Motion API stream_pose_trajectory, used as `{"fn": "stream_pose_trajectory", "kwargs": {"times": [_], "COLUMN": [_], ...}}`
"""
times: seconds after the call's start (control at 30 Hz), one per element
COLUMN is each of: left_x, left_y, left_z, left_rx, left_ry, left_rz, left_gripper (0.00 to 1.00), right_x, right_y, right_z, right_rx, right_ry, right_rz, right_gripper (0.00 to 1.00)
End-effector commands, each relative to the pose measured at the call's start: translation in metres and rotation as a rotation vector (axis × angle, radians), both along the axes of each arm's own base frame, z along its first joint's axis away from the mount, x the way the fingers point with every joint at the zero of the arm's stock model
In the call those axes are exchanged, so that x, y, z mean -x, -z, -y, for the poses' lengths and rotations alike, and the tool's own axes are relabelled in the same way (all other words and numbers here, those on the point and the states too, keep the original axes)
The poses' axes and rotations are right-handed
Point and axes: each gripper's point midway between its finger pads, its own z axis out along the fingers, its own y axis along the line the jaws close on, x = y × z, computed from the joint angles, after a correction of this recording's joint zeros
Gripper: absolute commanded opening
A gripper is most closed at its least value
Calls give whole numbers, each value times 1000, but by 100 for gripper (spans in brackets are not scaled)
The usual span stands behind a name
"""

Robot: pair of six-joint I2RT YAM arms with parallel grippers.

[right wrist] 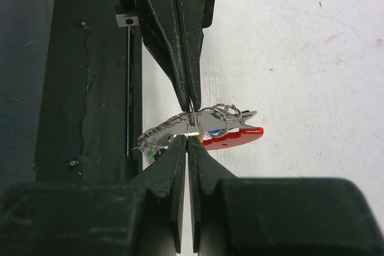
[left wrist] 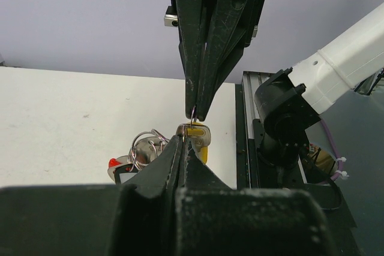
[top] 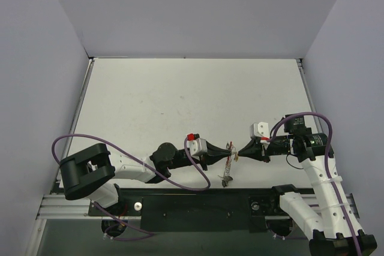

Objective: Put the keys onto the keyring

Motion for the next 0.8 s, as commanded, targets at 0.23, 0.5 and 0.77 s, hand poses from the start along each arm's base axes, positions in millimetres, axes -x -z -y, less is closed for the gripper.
{"fn": "stream_pose_trajectory", "kwargs": {"times": [0.23,0.5,0.77], "left_x": [8,10,9], "left_y": [-89,-90,-90], "left_z": [-17,-16,-13], "left_rx": [320,326,329], "left_ry": [17,30,28], "left_rz": [126,125,122], "left_gripper": [0,0,0], "right_x": [-3,-8,-2], "right_y": [-1,-2,-1], "right_z": [-4,-6,-10], "right_rx": [-24,-37,-54], "right_ry": [17,31,4], "right_rz": [-25,-33,-48], "right_gripper": [0,0,0]}}
